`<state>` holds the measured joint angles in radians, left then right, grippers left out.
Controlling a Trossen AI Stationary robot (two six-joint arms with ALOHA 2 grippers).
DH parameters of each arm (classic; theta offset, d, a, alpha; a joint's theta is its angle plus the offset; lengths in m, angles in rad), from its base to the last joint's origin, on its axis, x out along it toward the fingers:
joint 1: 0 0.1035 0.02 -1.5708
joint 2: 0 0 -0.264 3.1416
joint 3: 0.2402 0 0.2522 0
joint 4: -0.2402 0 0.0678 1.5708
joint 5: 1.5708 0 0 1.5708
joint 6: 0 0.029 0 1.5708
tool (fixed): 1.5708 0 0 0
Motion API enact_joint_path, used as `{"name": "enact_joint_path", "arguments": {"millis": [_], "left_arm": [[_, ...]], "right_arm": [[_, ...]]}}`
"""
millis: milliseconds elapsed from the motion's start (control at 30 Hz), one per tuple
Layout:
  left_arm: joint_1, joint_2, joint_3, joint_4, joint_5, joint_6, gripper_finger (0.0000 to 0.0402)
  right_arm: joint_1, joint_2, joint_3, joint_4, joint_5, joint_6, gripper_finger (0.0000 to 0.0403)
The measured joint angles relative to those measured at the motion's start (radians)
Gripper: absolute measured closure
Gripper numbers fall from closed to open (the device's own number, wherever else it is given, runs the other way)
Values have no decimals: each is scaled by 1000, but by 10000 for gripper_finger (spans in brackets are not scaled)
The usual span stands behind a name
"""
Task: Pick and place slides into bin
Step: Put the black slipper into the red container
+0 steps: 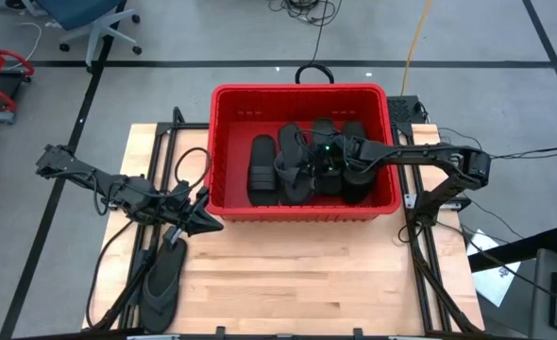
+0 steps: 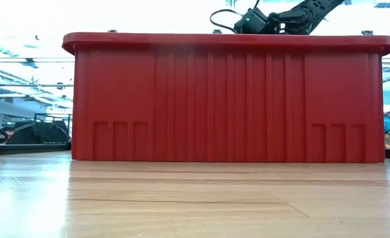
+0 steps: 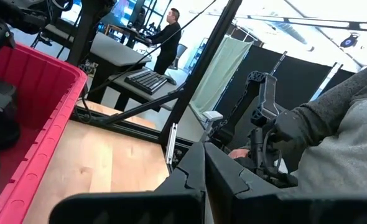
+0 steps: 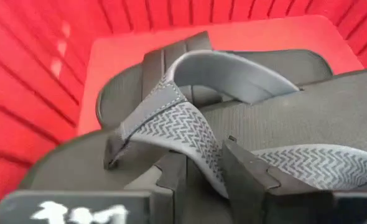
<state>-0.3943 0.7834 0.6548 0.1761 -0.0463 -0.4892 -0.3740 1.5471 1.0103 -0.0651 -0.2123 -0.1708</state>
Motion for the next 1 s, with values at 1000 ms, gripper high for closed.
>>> {"name": "enact_joint_path", "arguments": {"millis": [1000], "left_arm": [[0, 0, 0, -51, 16, 35, 397]], "right_arm": [[2, 4, 0, -33, -79, 287, 209]]}}
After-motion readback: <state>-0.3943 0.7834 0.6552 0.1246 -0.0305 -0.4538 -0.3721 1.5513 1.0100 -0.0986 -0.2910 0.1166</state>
